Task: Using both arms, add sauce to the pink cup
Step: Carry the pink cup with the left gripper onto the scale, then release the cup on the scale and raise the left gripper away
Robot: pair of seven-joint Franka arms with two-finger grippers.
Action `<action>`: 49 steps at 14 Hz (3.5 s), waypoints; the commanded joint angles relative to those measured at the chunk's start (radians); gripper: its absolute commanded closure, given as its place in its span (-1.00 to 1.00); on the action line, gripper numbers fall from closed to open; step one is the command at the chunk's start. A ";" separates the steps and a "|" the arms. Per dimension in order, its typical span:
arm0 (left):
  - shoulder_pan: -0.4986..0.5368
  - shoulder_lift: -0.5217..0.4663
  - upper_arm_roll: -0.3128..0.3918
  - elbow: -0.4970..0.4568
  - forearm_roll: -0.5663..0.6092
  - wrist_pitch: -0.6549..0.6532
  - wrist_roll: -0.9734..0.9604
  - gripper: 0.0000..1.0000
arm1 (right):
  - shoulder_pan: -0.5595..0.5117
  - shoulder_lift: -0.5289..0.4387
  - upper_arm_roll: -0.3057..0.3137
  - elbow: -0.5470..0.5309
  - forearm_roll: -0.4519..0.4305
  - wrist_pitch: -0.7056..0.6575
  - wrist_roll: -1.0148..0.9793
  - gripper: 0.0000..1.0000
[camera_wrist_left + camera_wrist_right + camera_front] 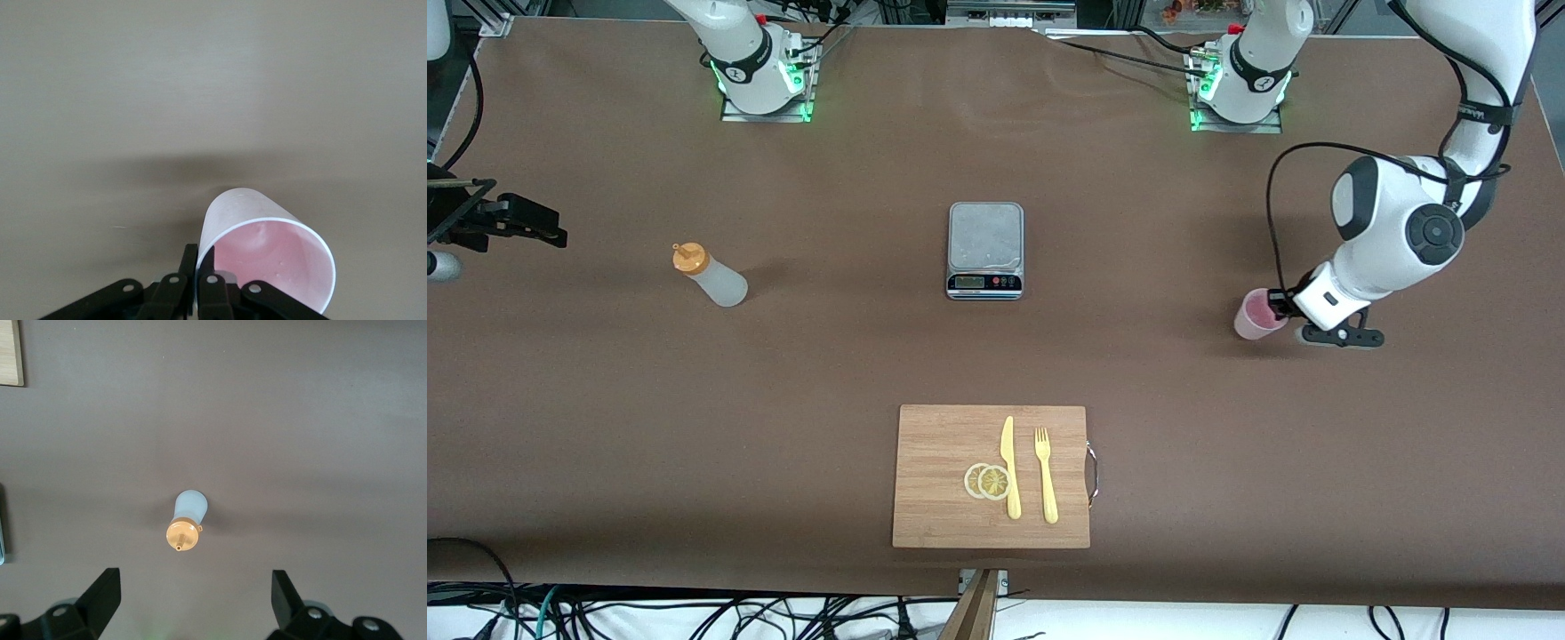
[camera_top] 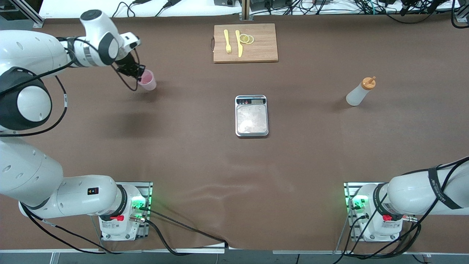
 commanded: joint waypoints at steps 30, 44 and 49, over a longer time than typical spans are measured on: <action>-0.529 0.217 -0.282 0.184 0.056 0.125 -1.045 1.00 | -0.109 0.046 -0.004 -0.025 -0.017 -0.044 -0.087 -1.00; -0.390 0.022 -0.284 0.172 0.052 -0.057 -1.039 -1.00 | -0.304 0.184 -0.002 -0.069 0.140 -0.052 -0.955 -1.00; -0.158 -0.182 -0.292 0.175 0.049 -0.291 -0.740 -1.00 | -0.393 0.242 -0.004 -0.209 0.386 -0.007 -1.321 -1.00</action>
